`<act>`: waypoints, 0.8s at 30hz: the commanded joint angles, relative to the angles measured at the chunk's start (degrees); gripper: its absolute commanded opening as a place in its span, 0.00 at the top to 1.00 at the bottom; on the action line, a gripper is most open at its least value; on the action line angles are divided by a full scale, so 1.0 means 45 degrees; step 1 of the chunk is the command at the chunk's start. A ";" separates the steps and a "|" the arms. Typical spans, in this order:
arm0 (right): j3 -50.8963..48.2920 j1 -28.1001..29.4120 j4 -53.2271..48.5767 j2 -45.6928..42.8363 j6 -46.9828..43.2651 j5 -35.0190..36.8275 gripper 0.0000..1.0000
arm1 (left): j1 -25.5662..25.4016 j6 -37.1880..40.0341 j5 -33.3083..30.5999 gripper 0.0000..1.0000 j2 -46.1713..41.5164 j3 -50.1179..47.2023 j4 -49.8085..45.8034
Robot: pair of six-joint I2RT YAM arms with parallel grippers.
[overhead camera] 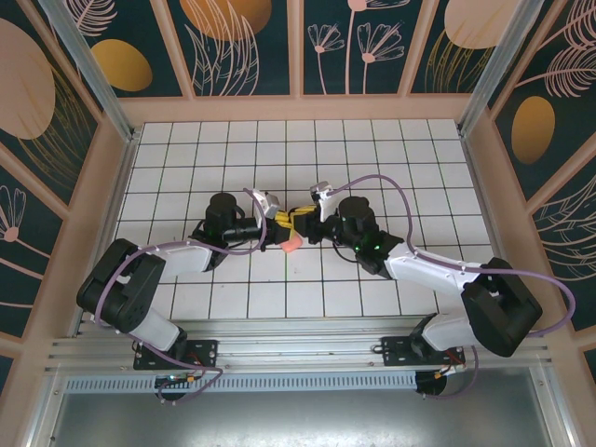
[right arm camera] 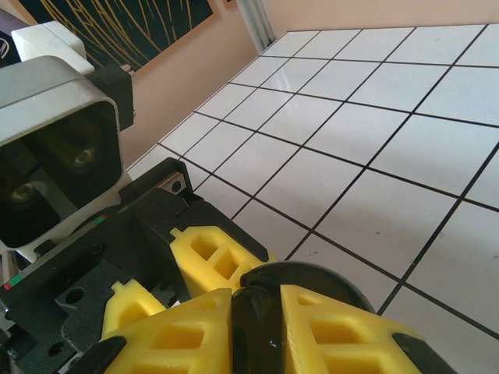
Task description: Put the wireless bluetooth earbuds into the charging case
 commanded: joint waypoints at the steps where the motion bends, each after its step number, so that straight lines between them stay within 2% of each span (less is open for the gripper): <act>1: 0.0246 0.0188 0.0067 -0.0008 -0.0371 0.0309 0.80 | -0.0079 -0.0131 0.0344 0.79 -0.0392 0.0141 0.0649; 7: 0.0579 0.0029 -0.0461 -0.0595 -0.0040 0.0074 0.80 | -0.0084 0.0572 0.0063 0.79 -0.0211 0.0158 -0.0290; 11: 0.0847 -0.0365 -0.1670 -0.1246 0.0451 -0.0536 0.80 | -0.0080 0.1483 -0.0541 0.79 -0.0323 0.0025 -0.1273; 17: 0.1140 -0.0758 -0.3546 -0.1997 0.0706 -0.1071 0.79 | -0.0088 0.2051 -0.0780 0.79 -0.0446 -0.0393 -0.1316; 24: 0.1312 -0.1909 -0.6098 -0.1572 0.2017 -0.1800 0.79 | -0.0088 0.2521 -0.1207 0.80 -0.1050 -0.0728 -0.1805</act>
